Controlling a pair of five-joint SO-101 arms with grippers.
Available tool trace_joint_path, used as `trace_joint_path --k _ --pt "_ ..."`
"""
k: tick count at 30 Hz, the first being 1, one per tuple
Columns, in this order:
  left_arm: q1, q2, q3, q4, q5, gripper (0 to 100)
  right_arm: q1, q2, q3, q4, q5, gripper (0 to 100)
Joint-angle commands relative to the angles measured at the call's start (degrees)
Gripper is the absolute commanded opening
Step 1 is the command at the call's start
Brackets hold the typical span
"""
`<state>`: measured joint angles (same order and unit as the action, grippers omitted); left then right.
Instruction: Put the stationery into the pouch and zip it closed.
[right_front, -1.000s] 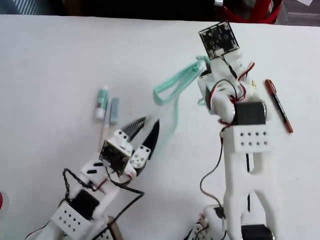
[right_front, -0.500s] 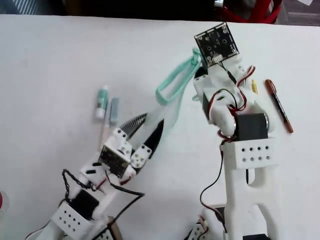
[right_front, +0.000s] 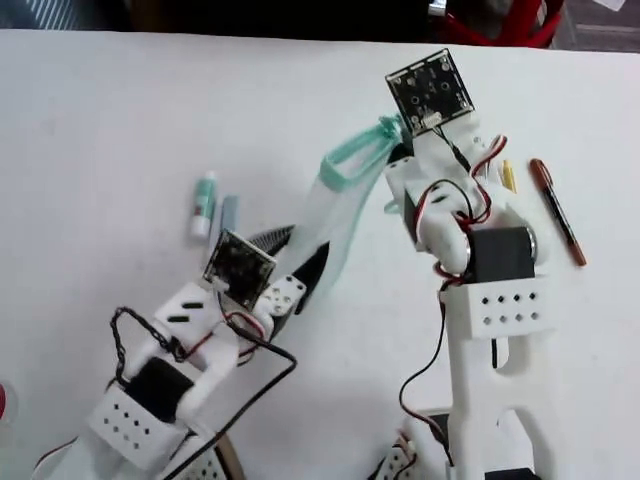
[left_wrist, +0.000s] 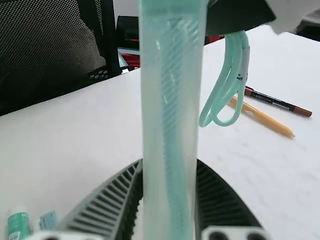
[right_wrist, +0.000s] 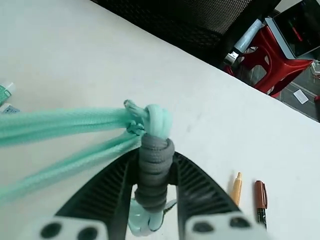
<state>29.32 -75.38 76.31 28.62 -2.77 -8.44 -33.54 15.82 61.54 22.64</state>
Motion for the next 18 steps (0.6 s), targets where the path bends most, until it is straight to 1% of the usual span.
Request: trace_joint_path --k 1,3,5,7,11,15,16,18 --pt "-0.4 3.03 2.9 -9.05 0.53 15 -0.31 -1.8 -0.62 0.22 -0.35 1.8" --pt "-0.31 3.03 4.92 -13.27 0.53 16 -0.4 -1.89 -1.05 -0.22 -0.35 1.8" --pt "-0.22 3.38 4.84 -16.0 0.88 20 -0.66 -1.36 -4.04 -0.22 -0.35 1.8" --pt "-0.13 3.56 3.78 -18.46 0.7 22 -0.66 -0.92 -7.65 -0.22 -0.35 1.8" --pt "-0.4 8.92 -2.11 -16.44 0.62 22 -0.75 1.54 -14.15 2.15 -0.35 1.8" --pt "-2.07 22.46 -8.53 -15.82 0.97 22 -0.84 4.62 -16.97 5.05 -0.62 1.8" --pt "-2.42 25.71 -9.49 -15.82 0.97 22 -1.1 5.32 -16.97 5.49 -1.67 1.8" --pt "-2.68 30.46 -10.81 -15.82 1.05 19 -1.36 5.93 -16.0 5.93 -3.25 1.8"
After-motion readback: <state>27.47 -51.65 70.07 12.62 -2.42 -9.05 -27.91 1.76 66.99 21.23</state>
